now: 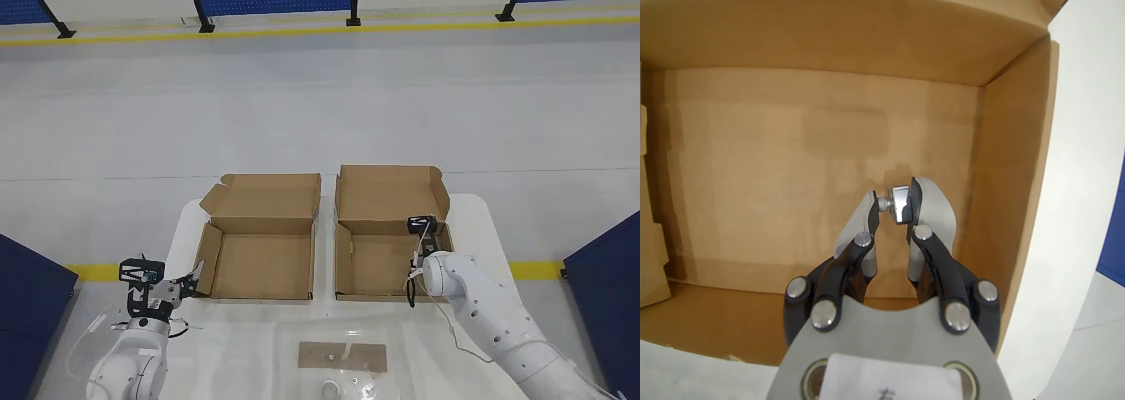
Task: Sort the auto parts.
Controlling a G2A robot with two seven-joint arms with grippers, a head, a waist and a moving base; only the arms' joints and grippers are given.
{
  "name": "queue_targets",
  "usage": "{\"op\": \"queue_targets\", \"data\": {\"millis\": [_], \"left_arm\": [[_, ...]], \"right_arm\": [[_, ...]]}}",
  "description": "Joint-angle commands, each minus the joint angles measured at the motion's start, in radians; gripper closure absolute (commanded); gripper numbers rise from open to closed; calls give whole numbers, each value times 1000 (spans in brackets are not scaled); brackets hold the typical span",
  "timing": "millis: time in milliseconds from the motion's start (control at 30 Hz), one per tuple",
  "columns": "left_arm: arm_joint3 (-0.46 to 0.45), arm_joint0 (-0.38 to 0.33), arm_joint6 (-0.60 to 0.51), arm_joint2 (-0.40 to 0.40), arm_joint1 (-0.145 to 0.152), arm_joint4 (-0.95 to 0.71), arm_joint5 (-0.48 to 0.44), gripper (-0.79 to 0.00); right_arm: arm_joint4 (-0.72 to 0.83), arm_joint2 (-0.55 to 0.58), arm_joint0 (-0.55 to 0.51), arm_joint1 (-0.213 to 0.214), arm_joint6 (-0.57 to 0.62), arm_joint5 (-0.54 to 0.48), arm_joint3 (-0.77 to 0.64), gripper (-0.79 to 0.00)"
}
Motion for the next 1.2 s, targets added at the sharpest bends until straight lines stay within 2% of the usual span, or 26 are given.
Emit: {"op": "queue_targets", "data": {"millis": [0,567,600,700,733,867,1100,1167], "left_arm": [[0,0,0,0,0,0,0,-785],[0,0,0,0,0,0,0,-785],[0,0,0,0,0,0,0,-785],[0,0,0,0,0,0,0,-785],[0,0,0,0,0,0,0,-785],[0,0,0,0,0,0,0,-785],[0,0,0,0,0,0,0,-785],[0,0,0,0,0,0,0,-785]], "right_arm": [[-1,-2,9,-5,6,2,15,0],[6,-12,52,-43,-1,-9,113,0],[5,-12,54,-45,-1,-10,117,-31],[3,-11,56,-49,0,-12,124,-234],[2,-11,57,-51,0,-13,125,-268],[-1,-6,56,-55,-2,-17,129,-277],[-19,11,43,-59,1,-15,107,-391],[-30,19,36,-58,2,-12,95,-563]]}}
